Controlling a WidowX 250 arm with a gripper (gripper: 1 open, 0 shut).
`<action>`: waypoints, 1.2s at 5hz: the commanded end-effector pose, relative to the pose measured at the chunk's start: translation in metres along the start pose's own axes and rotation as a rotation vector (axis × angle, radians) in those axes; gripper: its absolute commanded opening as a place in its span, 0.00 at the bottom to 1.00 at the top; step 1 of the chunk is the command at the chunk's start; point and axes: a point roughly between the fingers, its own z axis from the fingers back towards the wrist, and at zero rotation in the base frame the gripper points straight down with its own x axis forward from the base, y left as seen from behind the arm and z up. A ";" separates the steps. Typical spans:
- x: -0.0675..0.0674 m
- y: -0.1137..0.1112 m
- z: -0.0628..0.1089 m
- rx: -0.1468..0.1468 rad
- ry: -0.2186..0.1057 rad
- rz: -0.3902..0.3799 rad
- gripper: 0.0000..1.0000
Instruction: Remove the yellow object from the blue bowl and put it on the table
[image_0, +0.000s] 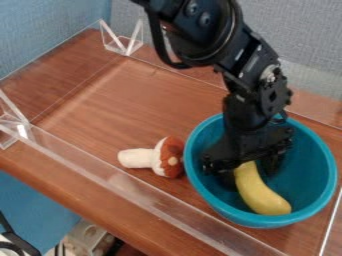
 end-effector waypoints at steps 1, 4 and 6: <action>-0.007 0.028 -0.013 0.089 0.010 0.111 1.00; -0.010 0.033 -0.005 0.088 -0.001 0.141 0.00; 0.011 0.034 0.013 0.078 -0.001 0.143 0.00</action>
